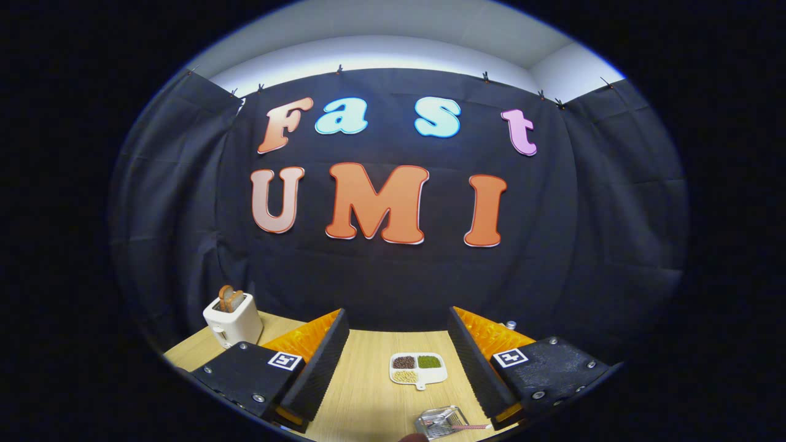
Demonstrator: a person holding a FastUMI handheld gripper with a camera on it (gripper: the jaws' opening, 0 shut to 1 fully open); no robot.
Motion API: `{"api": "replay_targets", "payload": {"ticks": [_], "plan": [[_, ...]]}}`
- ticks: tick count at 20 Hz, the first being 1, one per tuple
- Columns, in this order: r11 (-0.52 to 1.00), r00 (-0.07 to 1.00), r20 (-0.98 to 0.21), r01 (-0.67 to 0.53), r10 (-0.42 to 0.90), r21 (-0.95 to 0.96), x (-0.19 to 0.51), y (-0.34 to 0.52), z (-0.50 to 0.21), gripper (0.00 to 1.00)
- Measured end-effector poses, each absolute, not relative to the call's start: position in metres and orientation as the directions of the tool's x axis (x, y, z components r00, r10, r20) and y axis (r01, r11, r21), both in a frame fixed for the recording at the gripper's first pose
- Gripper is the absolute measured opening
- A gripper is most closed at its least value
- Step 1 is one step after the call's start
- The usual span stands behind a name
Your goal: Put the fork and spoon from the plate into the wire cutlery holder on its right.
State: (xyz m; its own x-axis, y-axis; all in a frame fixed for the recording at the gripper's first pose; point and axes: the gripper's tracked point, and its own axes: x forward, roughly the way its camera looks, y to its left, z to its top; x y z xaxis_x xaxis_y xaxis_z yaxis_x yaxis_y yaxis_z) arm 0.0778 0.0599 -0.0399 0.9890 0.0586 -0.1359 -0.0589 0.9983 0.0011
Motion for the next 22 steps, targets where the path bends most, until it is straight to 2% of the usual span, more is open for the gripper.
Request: {"api": "replay_targets", "payload": {"ticks": [4, 13, 18, 22], "plan": [[0.989, 0.980, -0.134, -0.148, 0.149, 0.015, 0.074, 0.126, -0.047, 0.97], [0.950, 0.925, -0.217, -0.309, 0.313, 0.055, 0.064, 0.244, -0.083, 0.98], [0.923, 0.839, -0.392, -0.377, 0.376, 0.078, 0.052, 0.292, -0.135, 0.98], [0.906, 0.686, -0.609, -0.395, 0.399, 0.148, 0.028, 0.315, -0.203, 0.98]]}}
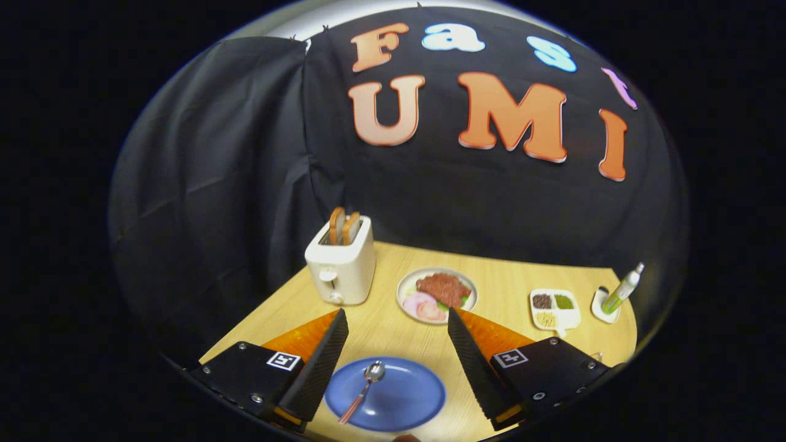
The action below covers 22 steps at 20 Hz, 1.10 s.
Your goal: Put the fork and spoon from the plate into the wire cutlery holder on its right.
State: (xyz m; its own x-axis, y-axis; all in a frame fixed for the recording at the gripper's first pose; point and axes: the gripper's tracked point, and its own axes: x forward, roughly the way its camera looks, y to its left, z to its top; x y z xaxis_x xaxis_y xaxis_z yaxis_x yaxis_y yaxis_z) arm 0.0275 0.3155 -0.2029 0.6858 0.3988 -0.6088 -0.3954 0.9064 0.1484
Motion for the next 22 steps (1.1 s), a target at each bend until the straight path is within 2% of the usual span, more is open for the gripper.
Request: {"api": "replay_targets", "payload": {"ticks": [7, 14, 18, 22], "plan": [[0.908, 0.378, -0.854, -0.358, 0.356, 0.220, -0.028, 0.338, -0.300, 0.98], [0.919, 0.117, -0.960, -0.339, 0.254, 0.202, -0.069, 0.339, -0.361, 0.95], [0.928, 0.013, -0.980, -0.324, 0.199, 0.185, -0.082, 0.340, -0.383, 0.86], [0.940, -0.050, -0.987, -0.301, 0.155, 0.163, -0.089, 0.342, -0.396, 0.70]]}}
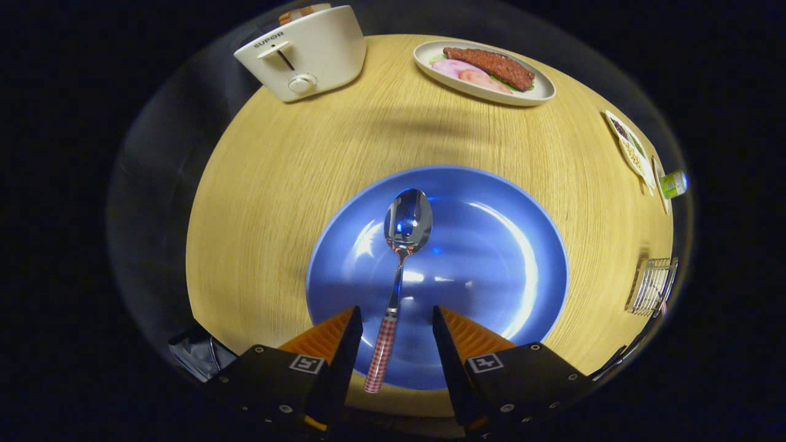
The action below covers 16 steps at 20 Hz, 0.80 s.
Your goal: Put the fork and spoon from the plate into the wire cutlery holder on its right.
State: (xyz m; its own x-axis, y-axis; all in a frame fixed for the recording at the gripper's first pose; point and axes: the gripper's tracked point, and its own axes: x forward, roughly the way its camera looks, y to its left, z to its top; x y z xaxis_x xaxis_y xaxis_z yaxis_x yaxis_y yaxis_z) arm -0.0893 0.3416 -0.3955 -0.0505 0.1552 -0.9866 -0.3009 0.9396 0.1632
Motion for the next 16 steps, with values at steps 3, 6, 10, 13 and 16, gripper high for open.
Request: {"api": "replay_targets", "payload": {"ticks": [3, 6, 10, 13, 16], "plan": [[0.946, -0.053, -0.992, -0.299, 0.112, 0.123, -0.085, 0.336, -0.399, 0.50], [0.956, -0.054, -0.996, -0.281, 0.072, 0.085, -0.082, 0.328, -0.401, 0.25], [0.948, -0.064, -0.993, -0.296, 0.101, 0.116, -0.084, 0.328, -0.399, 0.07], [0.944, -0.033, -0.992, -0.305, 0.119, 0.123, -0.081, 0.320, -0.390, 0.05], [0.949, 0.004, -0.989, -0.282, 0.150, 0.143, -0.072, 0.302, -0.370, 0.05]]}}
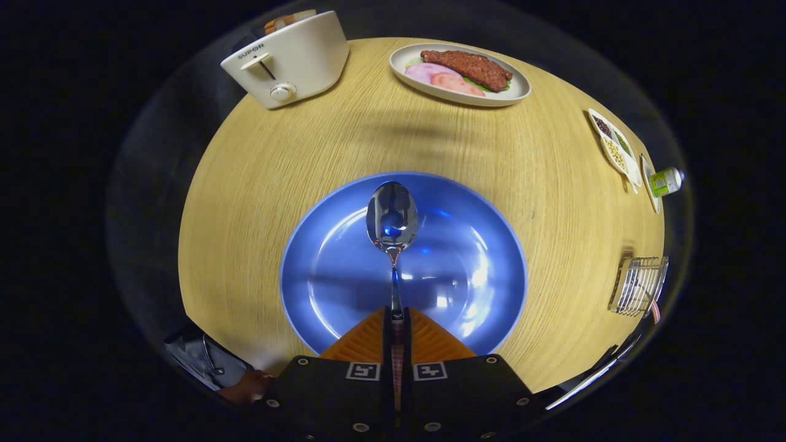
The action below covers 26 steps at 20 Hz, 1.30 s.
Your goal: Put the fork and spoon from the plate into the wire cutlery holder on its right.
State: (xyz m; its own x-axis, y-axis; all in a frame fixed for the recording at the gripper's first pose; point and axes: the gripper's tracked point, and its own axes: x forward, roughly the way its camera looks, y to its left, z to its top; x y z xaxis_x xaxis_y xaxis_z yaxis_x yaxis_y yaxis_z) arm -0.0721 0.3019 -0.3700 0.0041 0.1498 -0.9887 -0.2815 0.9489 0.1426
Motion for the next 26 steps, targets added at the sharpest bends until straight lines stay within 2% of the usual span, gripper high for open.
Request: {"api": "replay_targets", "payload": {"ticks": [6, 9, 13, 16, 19, 26], "plan": [[0.965, 0.078, -0.983, -0.216, 0.166, 0.145, -0.049, 0.226, -0.325, 0.05], [0.979, 0.083, -0.982, -0.132, 0.169, 0.157, -0.040, 0.173, -0.304, 0.05], [0.995, 0.114, -0.992, -0.089, 0.061, 0.050, -0.026, 0.080, -0.288, 0.05], [0.998, 0.095, -0.994, -0.045, 0.057, 0.053, -0.025, 0.042, -0.281, 0.05], [0.998, 0.062, -0.998, -0.054, 0.020, 0.016, -0.030, 0.007, -0.280, 0.05], [0.993, -0.120, -0.993, -0.110, 0.021, 0.035, -0.047, -0.035, -0.296, 0.05]]}}
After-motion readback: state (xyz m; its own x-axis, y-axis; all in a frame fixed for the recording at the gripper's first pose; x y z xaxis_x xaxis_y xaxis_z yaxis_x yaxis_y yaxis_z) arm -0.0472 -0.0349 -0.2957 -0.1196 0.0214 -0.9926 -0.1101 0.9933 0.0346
